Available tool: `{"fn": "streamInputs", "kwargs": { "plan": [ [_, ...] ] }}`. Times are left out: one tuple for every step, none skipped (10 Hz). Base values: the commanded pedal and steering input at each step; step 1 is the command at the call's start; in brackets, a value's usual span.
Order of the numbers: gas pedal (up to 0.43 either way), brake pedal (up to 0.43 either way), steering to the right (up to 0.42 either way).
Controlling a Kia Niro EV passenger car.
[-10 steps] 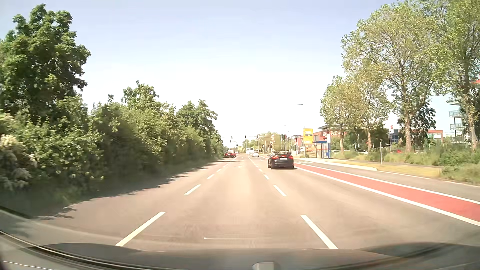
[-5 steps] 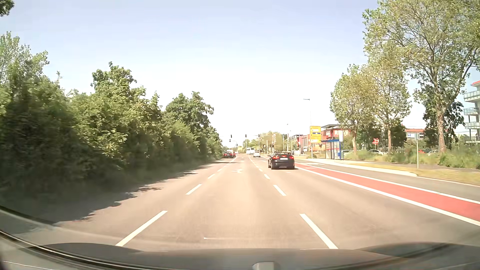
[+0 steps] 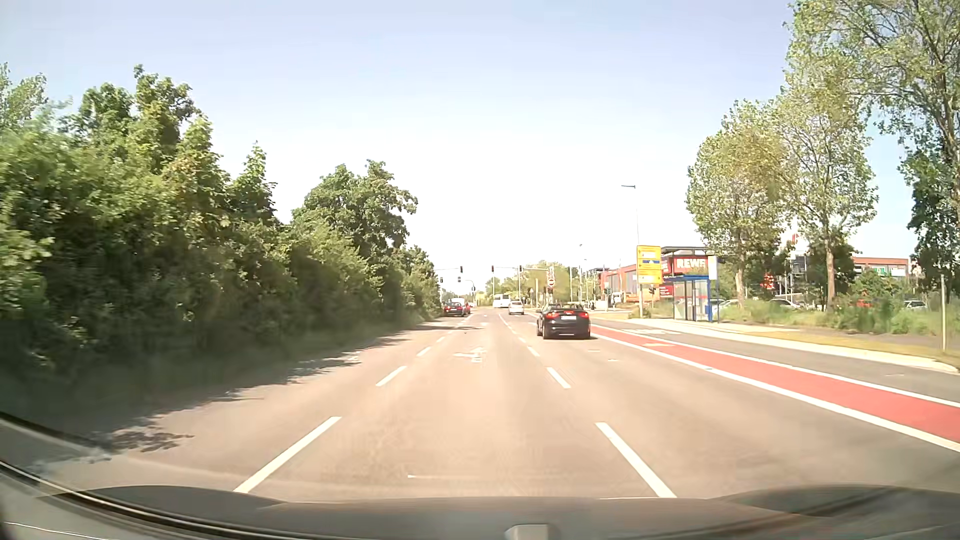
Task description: Follow the waypoints while adhering to traffic rules and regulations
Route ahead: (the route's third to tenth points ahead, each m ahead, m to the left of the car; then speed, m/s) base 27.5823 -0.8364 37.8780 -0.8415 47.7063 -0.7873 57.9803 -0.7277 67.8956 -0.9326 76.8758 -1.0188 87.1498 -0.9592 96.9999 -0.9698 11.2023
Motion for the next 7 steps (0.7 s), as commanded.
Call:
{"fn": "streamInputs", "kwargs": {
  "plan": [
    [0.0, 0.0, -0.002],
    [0.0, 0.0, -0.001],
    [0.0, 0.0, -0.002],
    [0.0, 0.0, -0.002],
    [0.0, 0.0, -0.002],
    [0.0, 0.0, -0.002],
    [0.0, 0.0, -0.001]
  ]
}}
